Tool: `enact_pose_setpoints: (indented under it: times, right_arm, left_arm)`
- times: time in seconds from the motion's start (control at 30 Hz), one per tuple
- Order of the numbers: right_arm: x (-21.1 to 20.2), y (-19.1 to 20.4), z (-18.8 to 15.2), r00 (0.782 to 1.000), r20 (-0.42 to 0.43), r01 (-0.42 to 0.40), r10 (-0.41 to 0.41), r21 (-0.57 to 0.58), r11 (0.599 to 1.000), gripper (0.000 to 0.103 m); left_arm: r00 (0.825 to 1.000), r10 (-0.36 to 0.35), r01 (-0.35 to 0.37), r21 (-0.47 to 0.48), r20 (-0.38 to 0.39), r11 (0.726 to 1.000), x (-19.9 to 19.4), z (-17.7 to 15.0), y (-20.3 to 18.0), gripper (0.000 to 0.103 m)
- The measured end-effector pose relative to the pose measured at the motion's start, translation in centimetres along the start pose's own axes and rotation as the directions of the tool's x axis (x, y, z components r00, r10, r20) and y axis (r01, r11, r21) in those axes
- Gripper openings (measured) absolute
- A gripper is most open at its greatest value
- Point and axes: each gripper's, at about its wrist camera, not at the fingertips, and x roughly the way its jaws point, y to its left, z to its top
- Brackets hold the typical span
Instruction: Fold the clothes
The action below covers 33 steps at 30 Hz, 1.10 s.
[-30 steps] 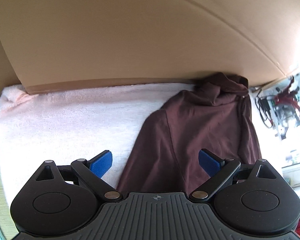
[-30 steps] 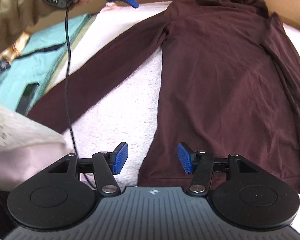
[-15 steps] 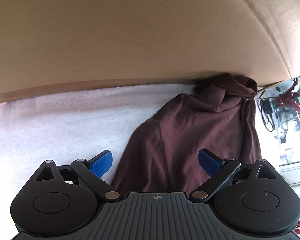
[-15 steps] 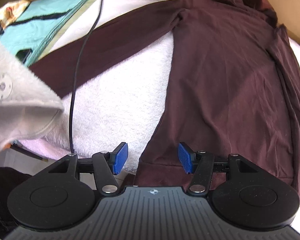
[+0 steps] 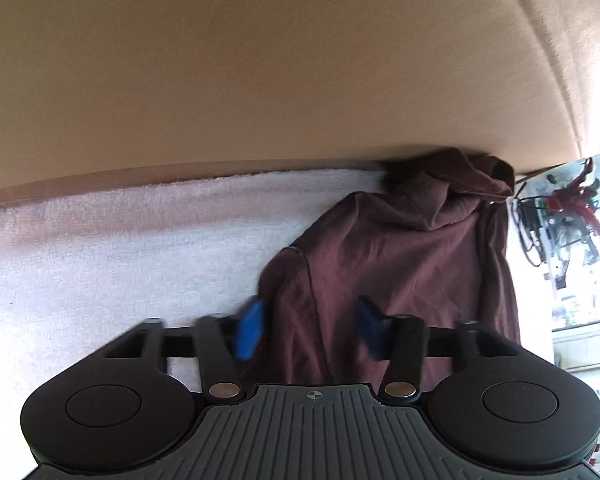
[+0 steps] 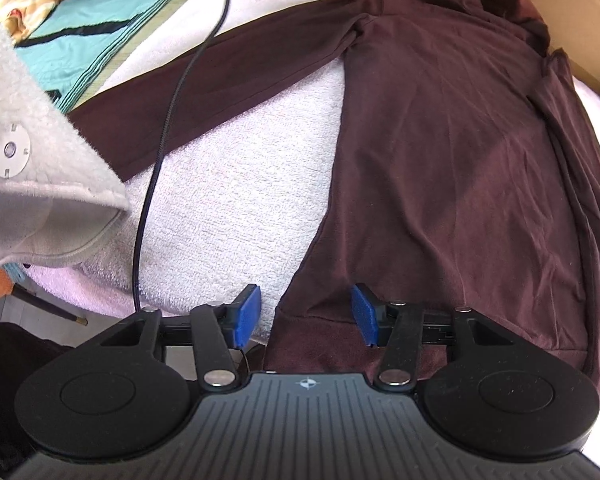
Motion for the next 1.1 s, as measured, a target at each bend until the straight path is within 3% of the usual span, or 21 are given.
enact_pose_setpoints:
  times: [0.07,0.13,0.17,0.23,0.3,0.53,0.6,0.63,0.67,0.73,0.8,0.93,1.1]
  right_arm:
    - [-0.1,-0.3,0.0,1.000,0.004,0.002,-0.002,0.017,1.000,0.047]
    - [-0.1,-0.5,0.0,1.000,0.008,0.002,-0.003,0.031,1.000,0.042]
    - [-0.1,-0.6,0.0,1.000,0.010,0.004,-0.004,0.035,0.999,0.041]
    - [-0.1,-0.8,0.0,1.000,0.012,0.003,-0.004,0.046,0.999,0.020]
    - [-0.3,-1.2,0.1,1.000,0.016,-0.004,0.003,0.068,0.998,0.013]
    - [-3.0,-3.7,0.4,0.996,0.069,-0.066,0.054,0.181,0.981,0.011]
    - [-3.8,-4.6,0.5,0.994,0.089,-0.084,0.067,0.209,0.974,0.011]
    - [-4.0,-5.2,0.6,0.993,0.091,-0.095,0.076,0.226,0.970,0.011]
    - [-4.0,-5.7,0.6,0.992,0.092,-0.106,0.086,0.239,0.965,0.011]
    - [-3.8,-6.4,0.5,0.990,0.095,-0.126,0.105,0.257,0.958,0.012]
    - [-3.6,-6.8,0.3,0.988,0.097,-0.143,0.122,0.264,0.954,0.012]
    - [-3.2,-6.2,0.1,0.986,0.093,-0.158,0.141,0.224,0.962,0.012]
    - [-3.2,-6.2,-0.2,0.985,0.094,-0.163,0.145,0.218,0.962,0.012]
  left_arm:
    - [1.000,0.004,-0.004,-0.005,0.001,1.000,0.0,-0.1,0.1,0.041]
    - [1.000,-0.006,0.006,-0.023,0.001,1.000,-0.1,-0.1,0.5,0.021]
    - [1.000,-0.013,0.013,-0.032,0.002,0.999,-0.2,-0.1,0.7,0.020]
    - [1.000,-0.014,0.014,-0.032,0.003,0.999,-0.5,-0.2,0.6,0.019]
    - [0.999,-0.032,0.033,-0.029,0.012,0.999,-1.0,-0.1,0.4,0.019]
    - [0.994,-0.096,0.096,0.010,0.051,0.995,-3.0,0.8,-2.2,0.019]
    - [0.995,-0.077,0.074,0.044,0.064,0.996,-3.2,1.1,-3.3,0.019]
    - [0.996,-0.060,0.055,0.065,0.073,0.996,-3.2,1.2,-3.9,0.032]
    - [0.996,-0.039,0.034,0.064,0.076,0.997,-3.1,1.3,-4.0,0.034]
    - [0.997,0.002,-0.008,0.062,0.083,0.998,-2.8,1.4,-4.2,0.055]
    - [0.996,0.032,-0.036,0.051,0.081,0.998,-2.3,1.6,-3.9,0.064]
    - [0.991,0.092,-0.096,0.038,0.095,0.995,-1.7,1.7,-3.4,0.072]
    - [0.994,0.095,-0.099,0.060,0.060,0.993,-1.5,1.1,-3.1,0.075]
